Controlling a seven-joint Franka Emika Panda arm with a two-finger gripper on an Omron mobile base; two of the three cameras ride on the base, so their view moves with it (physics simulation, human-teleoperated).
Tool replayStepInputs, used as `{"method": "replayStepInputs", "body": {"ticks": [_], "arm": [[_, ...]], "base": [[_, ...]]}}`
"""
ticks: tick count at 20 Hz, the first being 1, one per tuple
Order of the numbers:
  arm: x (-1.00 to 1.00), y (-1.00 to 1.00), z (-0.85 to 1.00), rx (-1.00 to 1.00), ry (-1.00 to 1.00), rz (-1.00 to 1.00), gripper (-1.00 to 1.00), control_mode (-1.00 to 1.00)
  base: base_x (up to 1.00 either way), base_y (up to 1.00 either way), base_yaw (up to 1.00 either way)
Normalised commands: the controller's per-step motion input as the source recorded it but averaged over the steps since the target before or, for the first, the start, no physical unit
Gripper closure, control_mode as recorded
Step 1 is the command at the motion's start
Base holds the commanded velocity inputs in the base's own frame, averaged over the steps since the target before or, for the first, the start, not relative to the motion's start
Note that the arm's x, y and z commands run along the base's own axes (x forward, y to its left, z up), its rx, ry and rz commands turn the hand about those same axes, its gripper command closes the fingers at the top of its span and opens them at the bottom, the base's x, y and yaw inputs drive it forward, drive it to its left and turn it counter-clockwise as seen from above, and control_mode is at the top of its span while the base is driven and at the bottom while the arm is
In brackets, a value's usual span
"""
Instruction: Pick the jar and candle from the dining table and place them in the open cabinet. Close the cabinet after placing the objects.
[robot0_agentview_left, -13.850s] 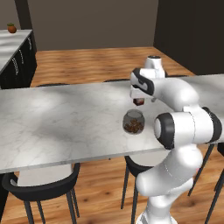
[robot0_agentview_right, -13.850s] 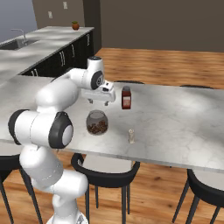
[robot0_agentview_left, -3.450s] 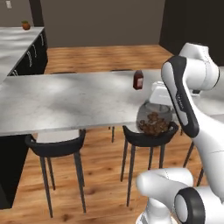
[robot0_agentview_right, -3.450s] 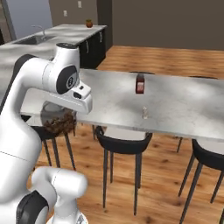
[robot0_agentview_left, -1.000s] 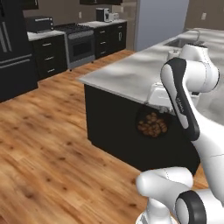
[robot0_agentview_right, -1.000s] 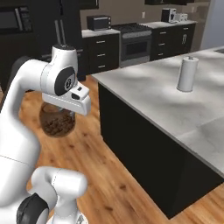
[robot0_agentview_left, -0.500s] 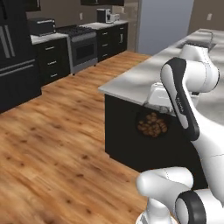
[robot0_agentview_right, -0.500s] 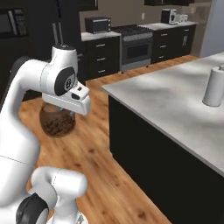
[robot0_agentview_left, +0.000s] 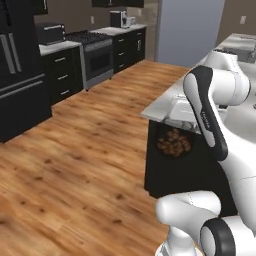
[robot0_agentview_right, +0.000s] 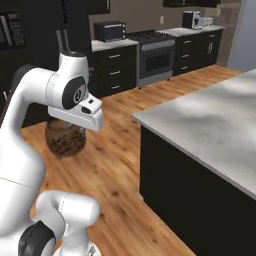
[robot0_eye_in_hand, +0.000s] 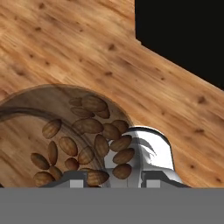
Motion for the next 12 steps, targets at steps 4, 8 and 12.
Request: {"method": "replayStepInputs", "body": {"ticks": [4,8,12], "arm": [[0.00,0.00,0.00,0.00,0.00,0.00,1.00,1.00],[0.00,0.00,0.00,0.00,0.00,0.00,1.00,1.00],[0.00,0.00,0.00,0.00,0.00,0.00,1.00,1.00]], "base": [[1.00,1.00,-0.22],[1.00,1.00,-0.26],[1.00,1.00,-0.27]]}}
